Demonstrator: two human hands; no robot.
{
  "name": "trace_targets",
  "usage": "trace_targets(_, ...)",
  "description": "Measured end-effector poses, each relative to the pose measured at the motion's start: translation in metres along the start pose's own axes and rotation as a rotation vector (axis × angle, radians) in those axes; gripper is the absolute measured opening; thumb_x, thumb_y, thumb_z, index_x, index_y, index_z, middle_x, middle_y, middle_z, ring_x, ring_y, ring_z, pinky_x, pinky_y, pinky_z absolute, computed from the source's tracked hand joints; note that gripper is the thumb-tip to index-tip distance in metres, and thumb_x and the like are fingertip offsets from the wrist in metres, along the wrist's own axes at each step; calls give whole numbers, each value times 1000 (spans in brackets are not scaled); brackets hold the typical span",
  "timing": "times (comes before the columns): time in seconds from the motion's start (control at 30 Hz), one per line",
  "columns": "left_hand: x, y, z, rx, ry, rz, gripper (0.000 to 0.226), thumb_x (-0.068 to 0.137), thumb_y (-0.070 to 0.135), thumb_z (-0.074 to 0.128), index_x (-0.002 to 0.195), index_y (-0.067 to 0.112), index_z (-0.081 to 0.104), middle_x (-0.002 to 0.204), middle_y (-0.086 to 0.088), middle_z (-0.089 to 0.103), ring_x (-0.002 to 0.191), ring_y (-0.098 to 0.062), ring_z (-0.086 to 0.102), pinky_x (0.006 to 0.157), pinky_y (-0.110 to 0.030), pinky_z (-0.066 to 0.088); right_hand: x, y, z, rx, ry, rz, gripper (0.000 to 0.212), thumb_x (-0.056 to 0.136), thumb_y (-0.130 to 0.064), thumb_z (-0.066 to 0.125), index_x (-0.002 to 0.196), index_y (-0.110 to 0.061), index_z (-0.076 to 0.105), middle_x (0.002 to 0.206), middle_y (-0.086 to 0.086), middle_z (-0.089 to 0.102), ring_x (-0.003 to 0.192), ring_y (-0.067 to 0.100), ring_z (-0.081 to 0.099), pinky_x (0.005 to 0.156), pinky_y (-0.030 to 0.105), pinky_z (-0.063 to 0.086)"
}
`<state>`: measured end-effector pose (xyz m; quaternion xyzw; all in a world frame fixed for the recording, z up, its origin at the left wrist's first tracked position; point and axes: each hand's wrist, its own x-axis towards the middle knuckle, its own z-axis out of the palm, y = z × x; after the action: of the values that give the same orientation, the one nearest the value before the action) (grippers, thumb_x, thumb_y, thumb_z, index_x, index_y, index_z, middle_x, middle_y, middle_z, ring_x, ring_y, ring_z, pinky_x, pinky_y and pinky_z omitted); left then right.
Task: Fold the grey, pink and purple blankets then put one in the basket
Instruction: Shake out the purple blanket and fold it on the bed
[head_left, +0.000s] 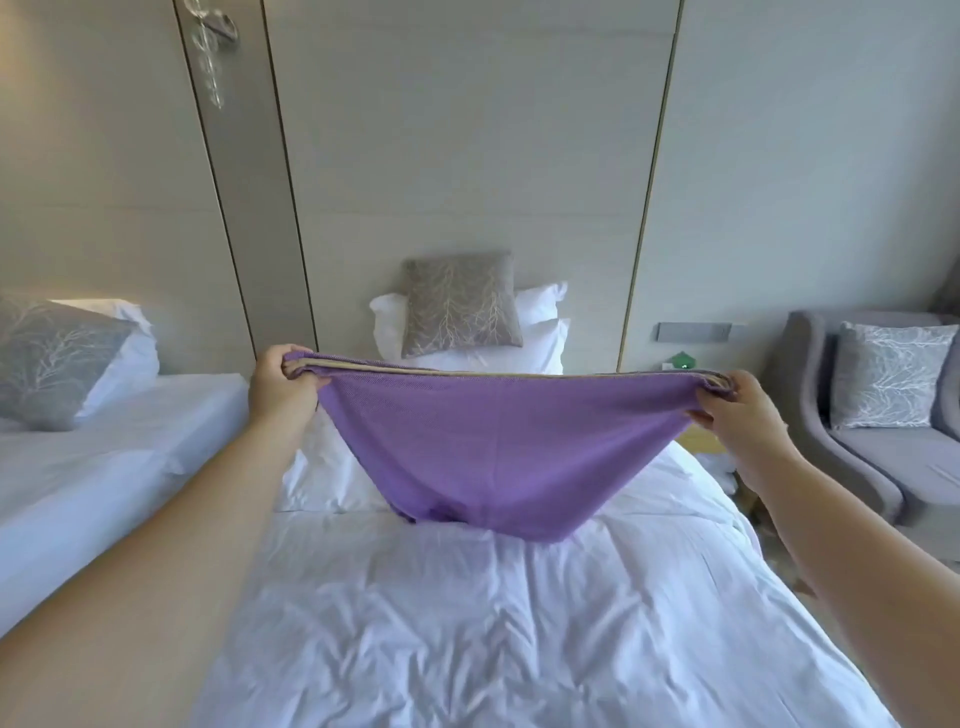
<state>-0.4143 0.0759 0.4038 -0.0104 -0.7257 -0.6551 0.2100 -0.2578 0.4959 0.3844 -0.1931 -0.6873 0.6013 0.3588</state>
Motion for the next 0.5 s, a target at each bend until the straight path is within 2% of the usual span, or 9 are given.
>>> trace_targets(0.1,-31,-19,-31,0,-125,-107,30,80,-8,63,99,15,58,96,-9,60,89,-22,57,81,-29,50,-38,25,-24,-117,-64,56,19,92,-3,55,84,-20,54,85,7,57,77,18,60,61,16,54)
trace_targets(0.17,-56,-32,-55,10,-207,-171,27,80,-9,62,91,14,60,93,-11,60,85,-22,57,81,-33,48,-66,39,-42,-222,-113,110,17,91,-1,56,86,-18,56,84,9,60,72,18,63,61,19,54)
trace_targets(0.27,-92,-59,-92,69,-334,-278,27,81,-9,61,101,10,60,101,-15,57,89,-25,57,81,-34,46,-116,60,-69,-360,-215,173,16,89,0,60,82,-13,57,77,12,60,62,17,65,64,23,55)
trace_targets(0.33,-116,-80,-116,118,-411,-359,31,81,-10,63,106,7,58,97,-14,57,88,-24,56,80,-30,47,-154,71,-85,-459,-267,205,15,86,1,63,80,-12,58,72,13,63,57,13,67,63,24,57)
trace_targets(0.4,-142,-102,-141,194,-501,-413,27,81,-10,64,99,8,58,95,-14,58,87,-22,57,72,-22,52,-194,78,-96,-586,-329,223,15,84,3,63,82,-11,59,71,14,67,61,18,69,65,29,58)
trace_targets(0.43,-154,-113,-153,220,-533,-428,24,82,-11,62,93,10,57,96,-15,59,89,-22,59,66,-17,54,-214,80,-99,-624,-359,225,17,84,5,62,84,-12,59,72,15,67,62,20,69,63,28,58)
trace_targets(0.5,-177,-133,-177,268,-573,-439,23,82,-11,61,87,11,58,95,-16,61,87,-23,62,59,-11,53,-250,83,-103,-646,-398,229,22,84,9,59,87,-13,59,74,16,66,55,13,68,53,17,54)
